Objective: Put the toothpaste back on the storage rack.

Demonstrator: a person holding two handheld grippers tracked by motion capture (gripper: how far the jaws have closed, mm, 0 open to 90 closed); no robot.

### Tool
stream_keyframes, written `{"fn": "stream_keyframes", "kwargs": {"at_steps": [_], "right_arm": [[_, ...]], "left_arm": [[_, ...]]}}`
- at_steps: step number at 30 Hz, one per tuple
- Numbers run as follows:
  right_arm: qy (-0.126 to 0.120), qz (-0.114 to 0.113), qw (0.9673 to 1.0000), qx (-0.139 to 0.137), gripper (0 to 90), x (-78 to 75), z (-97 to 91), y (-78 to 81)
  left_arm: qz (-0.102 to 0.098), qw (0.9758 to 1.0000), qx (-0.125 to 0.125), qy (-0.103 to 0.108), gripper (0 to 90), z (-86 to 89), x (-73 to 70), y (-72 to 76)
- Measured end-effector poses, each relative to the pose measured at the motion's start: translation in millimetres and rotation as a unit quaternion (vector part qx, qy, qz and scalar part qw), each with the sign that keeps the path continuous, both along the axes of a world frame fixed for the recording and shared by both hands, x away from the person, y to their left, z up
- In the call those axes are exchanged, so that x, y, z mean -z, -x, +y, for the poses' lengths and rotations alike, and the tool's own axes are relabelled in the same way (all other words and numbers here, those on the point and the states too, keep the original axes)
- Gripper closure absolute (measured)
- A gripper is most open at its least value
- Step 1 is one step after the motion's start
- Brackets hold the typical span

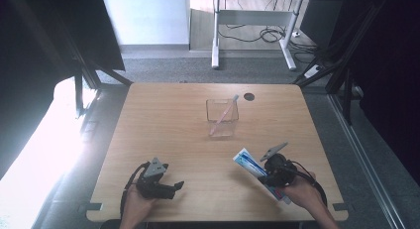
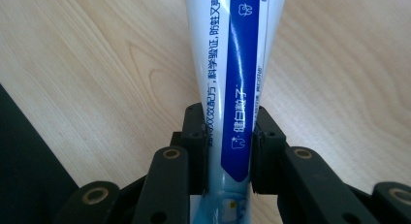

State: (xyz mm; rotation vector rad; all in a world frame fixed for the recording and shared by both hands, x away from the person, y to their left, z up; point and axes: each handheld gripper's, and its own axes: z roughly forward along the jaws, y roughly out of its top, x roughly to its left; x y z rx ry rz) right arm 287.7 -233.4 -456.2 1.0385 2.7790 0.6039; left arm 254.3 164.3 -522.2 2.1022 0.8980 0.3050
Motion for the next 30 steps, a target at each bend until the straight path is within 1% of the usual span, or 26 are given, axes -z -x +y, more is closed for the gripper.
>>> {"fn": "stream_keyframes", "kwargs": {"at_steps": [4, 8, 10, 21, 27, 30], "right_arm": [[-0.018, -0.018, 0.9997, -0.001, 72.7, -7.4, -3.5, -2.7], [-0.027, -0.030, 0.9992, 0.001, 72.6, -14.1, -4.9, -5.6], [-0.036, -0.037, 0.9987, 0.002, 72.6, -17.0, -4.9, -7.2], [-0.070, -0.067, 0.9953, 0.010, 72.7, -31.5, -4.1, -16.8], [-0.084, -0.083, 0.9929, 0.015, 72.7, -36.5, -3.2, -23.4], [-0.092, -0.085, 0.9920, 0.016, 72.7, -39.1, -1.9, -27.4]], "left_arm": [[0.000, 1.0000, 0.002, -0.001, 13.4, -0.6, 0.3, 0.1], [-0.001, 1.0000, 0.002, 0.000, 13.4, -0.9, 0.5, 0.1], [-0.002, 1.0000, 0.003, 0.000, 13.4, -0.6, 0.3, 0.0], [0.003, 1.0000, 0.006, -0.002, 13.4, -1.9, 2.3, -0.4], [0.006, 0.9999, 0.010, 0.005, 13.2, -1.6, 3.1, -0.9], [0.008, 0.9999, 0.007, 0.012, 13.1, -0.7, 3.6, -1.3]]}}
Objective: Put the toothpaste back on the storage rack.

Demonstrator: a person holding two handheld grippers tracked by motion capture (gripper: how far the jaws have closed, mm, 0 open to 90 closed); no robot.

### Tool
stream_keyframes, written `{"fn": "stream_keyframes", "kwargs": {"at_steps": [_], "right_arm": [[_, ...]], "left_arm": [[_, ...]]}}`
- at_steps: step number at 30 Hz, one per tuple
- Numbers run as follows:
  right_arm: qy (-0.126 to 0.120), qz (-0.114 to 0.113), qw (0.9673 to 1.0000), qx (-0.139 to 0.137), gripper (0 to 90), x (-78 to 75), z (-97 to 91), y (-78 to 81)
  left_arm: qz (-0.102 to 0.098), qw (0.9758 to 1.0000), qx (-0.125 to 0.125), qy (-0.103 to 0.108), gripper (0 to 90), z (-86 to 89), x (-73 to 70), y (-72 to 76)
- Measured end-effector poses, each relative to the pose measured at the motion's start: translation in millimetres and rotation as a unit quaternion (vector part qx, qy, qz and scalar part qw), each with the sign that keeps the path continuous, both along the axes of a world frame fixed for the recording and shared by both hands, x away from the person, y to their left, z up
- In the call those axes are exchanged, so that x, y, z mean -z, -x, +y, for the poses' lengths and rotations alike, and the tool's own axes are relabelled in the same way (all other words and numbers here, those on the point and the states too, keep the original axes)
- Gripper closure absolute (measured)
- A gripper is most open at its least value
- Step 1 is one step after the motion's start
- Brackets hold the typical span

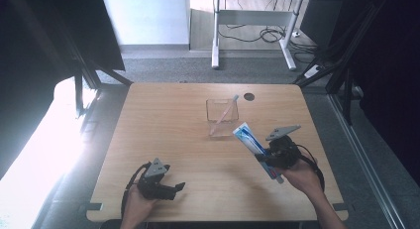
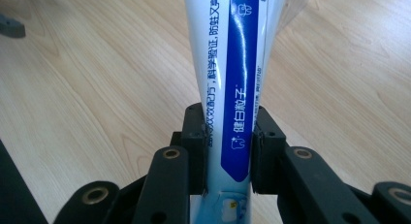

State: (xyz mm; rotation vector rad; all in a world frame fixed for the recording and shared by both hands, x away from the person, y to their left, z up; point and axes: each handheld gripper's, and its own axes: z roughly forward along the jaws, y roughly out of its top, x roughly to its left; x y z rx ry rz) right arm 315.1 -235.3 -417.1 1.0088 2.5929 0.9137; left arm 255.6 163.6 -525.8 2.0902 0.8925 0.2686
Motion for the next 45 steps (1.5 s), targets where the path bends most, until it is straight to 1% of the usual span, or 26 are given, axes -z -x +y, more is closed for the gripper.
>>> {"fn": "stream_keyframes", "kwargs": {"at_steps": [3, 8, 11, 14, 19, 22, 25, 28, 34, 37, 40, 45], "right_arm": [[-0.002, -0.006, 1.0000, 0.002, 72.7, -3.2, 3.0, -3.9], [-0.015, -0.016, 0.9998, 0.003, 72.7, -8.4, 8.1, -11.5], [-0.021, -0.022, 0.9995, 0.004, 72.7, -9.4, 11.1, -16.4], [-0.029, -0.022, 0.9993, 0.006, 72.7, -9.5, 13.5, -21.2], [-0.030, -0.027, 0.9991, 0.008, 72.7, -10.2, 18.3, -29.2], [-0.030, -0.037, 0.9988, 0.012, 72.7, -10.7, 21.2, -34.0], [-0.032, -0.041, 0.9985, 0.014, 72.7, -11.2, 23.7, -39.2], [-0.039, -0.043, 0.9982, 0.017, 72.7, -12.2, 26.0, -44.0], [-0.051, -0.048, 0.9974, 0.018, 72.8, -14.2, 30.5, -54.8], [-0.054, -0.050, 0.9972, 0.017, 72.7, -15.0, 33.5, -60.6], [-0.053, -0.052, 0.9970, 0.022, 72.7, -15.4, 36.3, -66.5], [-0.065, -0.051, 0.9962, 0.028, 72.7, -16.3, 39.2, -76.6]], "left_arm": [[0.005, 0.9999, -0.001, 0.011, 13.0, 2.5, 0.8, -1.3], [0.009, 0.9998, -0.003, 0.019, 13.0, 5.1, 1.0, -2.4], [0.009, 0.9998, -0.001, 0.018, 13.0, 5.2, 1.2, -2.4], [0.008, 0.9998, 0.001, 0.019, 13.0, 4.8, 0.9, -2.2], [0.005, 0.9998, 0.002, 0.020, 13.0, 4.7, 0.6, -1.9], [0.003, 0.9998, 0.003, 0.020, 13.0, 4.6, 0.5, -1.8], [0.002, 0.9998, 0.005, 0.021, 13.0, 4.2, 0.7, -1.8], [0.002, 0.9998, 0.005, 0.018, 13.0, 3.5, 0.9, -1.7], [-0.008, 0.9998, 0.007, 0.016, 13.0, 2.8, -0.9, -0.1], [-0.007, 0.9998, 0.007, 0.016, 13.0, 2.7, -0.5, -0.1], [-0.010, 0.9998, 0.009, 0.014, 13.0, 1.9, -0.6, 0.2], [-0.012, 0.9998, 0.009, 0.014, 13.0, 1.7, -1.0, 0.7]]}}
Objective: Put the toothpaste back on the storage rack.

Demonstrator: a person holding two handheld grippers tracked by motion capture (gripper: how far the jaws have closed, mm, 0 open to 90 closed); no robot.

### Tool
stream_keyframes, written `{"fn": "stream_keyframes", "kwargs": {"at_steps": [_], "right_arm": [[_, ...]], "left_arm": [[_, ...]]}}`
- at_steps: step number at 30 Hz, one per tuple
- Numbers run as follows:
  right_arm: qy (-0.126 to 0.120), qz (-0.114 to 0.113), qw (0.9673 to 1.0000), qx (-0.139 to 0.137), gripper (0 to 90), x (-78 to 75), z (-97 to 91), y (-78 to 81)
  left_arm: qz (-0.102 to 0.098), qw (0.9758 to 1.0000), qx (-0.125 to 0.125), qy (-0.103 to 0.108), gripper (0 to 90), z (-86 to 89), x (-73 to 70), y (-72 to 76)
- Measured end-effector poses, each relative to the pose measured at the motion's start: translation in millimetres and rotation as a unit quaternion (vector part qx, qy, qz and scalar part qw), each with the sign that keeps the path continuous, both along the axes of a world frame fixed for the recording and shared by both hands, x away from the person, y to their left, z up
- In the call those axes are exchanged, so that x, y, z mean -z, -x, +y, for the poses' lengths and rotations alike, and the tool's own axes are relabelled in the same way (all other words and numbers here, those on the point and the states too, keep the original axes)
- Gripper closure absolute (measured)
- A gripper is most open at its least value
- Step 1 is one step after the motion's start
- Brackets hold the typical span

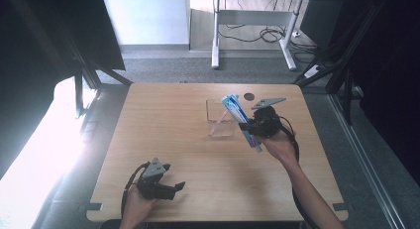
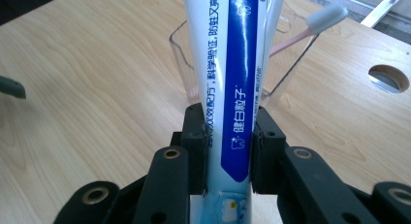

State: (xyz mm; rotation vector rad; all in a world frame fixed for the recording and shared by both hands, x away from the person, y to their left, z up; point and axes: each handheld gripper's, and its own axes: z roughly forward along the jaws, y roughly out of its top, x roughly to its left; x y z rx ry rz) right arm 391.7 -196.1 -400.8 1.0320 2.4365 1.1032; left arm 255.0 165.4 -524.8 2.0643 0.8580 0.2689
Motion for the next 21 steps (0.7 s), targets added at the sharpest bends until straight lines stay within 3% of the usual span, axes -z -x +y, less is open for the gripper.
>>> {"fn": "stream_keyframes", "kwargs": {"at_steps": [21], "right_arm": [[-0.029, -0.012, 0.9994, -0.016, 72.8, -14.3, 16.5, -33.6]], "left_arm": [[-0.004, 1.0000, 0.001, -0.003, 13.1, 0.1, -0.7, 0.2]]}}
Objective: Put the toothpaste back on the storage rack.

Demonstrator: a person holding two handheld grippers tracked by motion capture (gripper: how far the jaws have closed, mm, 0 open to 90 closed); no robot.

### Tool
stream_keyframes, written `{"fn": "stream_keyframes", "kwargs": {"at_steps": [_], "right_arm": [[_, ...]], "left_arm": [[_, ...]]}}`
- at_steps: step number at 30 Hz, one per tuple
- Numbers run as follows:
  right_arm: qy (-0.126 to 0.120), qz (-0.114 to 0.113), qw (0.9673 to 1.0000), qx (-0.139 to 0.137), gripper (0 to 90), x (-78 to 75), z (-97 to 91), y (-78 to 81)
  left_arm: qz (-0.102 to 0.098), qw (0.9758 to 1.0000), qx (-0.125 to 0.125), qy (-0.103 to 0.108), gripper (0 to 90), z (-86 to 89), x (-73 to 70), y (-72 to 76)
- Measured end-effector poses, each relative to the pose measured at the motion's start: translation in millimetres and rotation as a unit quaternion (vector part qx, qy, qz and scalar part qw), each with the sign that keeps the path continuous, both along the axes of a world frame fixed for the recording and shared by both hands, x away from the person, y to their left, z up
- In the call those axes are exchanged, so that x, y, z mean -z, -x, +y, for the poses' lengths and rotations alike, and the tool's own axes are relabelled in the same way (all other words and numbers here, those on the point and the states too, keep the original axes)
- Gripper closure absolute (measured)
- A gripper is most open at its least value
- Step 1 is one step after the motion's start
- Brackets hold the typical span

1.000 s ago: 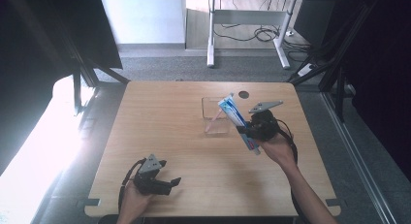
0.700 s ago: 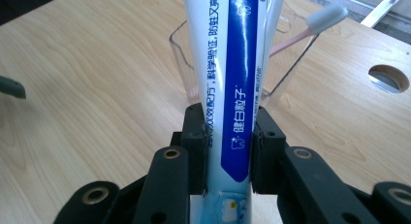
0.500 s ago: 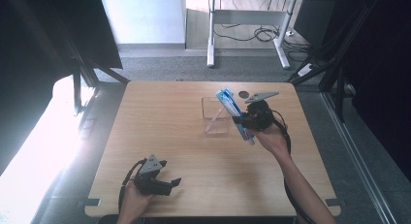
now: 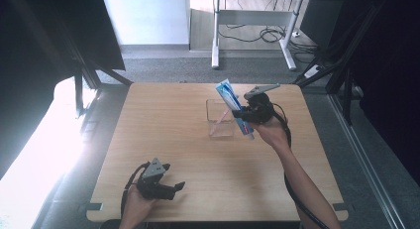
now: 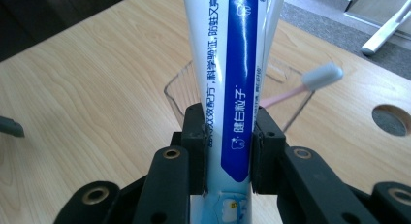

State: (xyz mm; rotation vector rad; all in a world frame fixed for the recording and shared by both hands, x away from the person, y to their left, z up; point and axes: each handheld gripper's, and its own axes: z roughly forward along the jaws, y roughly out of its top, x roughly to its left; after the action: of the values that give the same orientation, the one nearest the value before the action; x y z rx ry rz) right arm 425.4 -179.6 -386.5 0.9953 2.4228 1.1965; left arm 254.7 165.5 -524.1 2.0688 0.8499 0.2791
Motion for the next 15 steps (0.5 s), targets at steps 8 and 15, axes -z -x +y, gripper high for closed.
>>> {"fn": "stream_keyframes", "kwargs": {"at_steps": [8, 15], "right_arm": [[-0.015, -0.009, 0.9999, 0.000, 72.9, -7.3, 9.4, -12.5], [-0.018, -0.016, 0.9997, -0.003, 73.0, -10.6, 18.0, -21.5]], "left_arm": [[-0.002, 1.0000, 0.000, 0.000, 13.1, 0.6, -0.6, 0.1], [-0.001, 1.0000, 0.003, 0.000, 13.1, -0.3, -0.2, 0.5]]}}
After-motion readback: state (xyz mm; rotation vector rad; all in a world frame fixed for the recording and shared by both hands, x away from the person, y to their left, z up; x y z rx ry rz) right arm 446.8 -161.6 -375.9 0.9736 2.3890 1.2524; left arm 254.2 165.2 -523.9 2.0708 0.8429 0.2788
